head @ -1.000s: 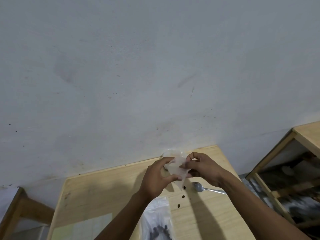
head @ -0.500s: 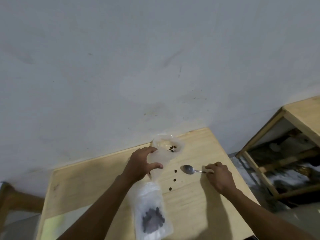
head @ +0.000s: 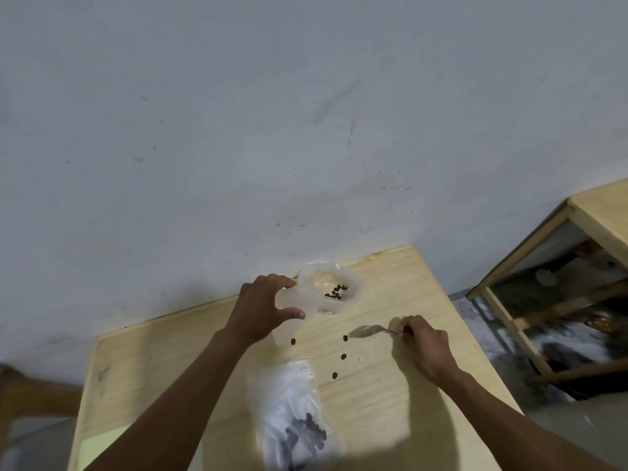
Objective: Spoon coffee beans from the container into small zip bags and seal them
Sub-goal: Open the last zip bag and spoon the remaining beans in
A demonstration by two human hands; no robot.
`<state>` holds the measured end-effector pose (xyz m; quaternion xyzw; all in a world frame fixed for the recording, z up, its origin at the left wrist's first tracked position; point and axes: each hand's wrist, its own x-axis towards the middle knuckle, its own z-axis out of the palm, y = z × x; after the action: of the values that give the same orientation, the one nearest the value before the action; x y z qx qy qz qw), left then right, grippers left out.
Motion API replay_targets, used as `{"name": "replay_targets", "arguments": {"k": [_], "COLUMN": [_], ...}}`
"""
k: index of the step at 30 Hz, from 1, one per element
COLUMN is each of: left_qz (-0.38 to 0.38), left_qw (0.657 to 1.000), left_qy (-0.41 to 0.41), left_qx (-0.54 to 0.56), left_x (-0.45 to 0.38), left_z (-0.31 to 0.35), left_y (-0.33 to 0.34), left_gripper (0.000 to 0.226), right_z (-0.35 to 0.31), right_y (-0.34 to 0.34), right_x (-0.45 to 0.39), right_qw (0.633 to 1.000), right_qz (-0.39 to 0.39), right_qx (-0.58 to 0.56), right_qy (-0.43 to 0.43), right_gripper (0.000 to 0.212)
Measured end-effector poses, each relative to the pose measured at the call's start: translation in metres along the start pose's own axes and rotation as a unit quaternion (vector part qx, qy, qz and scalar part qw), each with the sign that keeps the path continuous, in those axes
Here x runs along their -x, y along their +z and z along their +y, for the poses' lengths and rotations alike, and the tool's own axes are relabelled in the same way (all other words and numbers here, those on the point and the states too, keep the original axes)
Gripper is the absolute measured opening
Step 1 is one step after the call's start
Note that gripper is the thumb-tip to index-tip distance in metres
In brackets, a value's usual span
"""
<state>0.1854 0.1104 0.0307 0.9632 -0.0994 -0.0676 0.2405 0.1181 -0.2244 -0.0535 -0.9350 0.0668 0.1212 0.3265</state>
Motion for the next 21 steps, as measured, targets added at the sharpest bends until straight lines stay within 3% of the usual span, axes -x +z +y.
{"name": "replay_targets", "arguments": {"k": [2,4,9,15,21], "left_qz": [-0.020,-0.042,-0.090,-0.131,-0.117], "left_qw": [1.000,0.999,0.992,0.988,0.988], "left_qy": [0.003,0.018,0.074,0.074,0.100], "left_qx": [-0.013,-0.030,-0.056,-0.038,-0.020], "left_x": [-0.002,-0.004,-0.019,-0.034,-0.033], "left_z": [-0.003,-0.004,0.000,0.002,-0.006], "left_y": [0.000,0.003,0.013,0.019,0.024], "left_gripper": [0.063,0.063,0.068,0.062,0.057], "right_z": [-0.008,-0.022,-0.066,-0.084,-0.069], "right_y": [-0.009,-0.017,-0.024,-0.015,-0.012], "right_x": [-0.004,-0.014,-0.049,-0.062,-0.059], "right_qw": [0.992,0.985,0.994,0.997,0.995], "right_qz": [0.039,0.086,0.060,0.047,0.076], "right_qx": [-0.117,-0.140,-0.069,0.022,0.005], "right_qy": [-0.038,-0.060,-0.063,-0.064,-0.063], "right_gripper": [0.025,0.019,0.040,0.027,0.031]}}
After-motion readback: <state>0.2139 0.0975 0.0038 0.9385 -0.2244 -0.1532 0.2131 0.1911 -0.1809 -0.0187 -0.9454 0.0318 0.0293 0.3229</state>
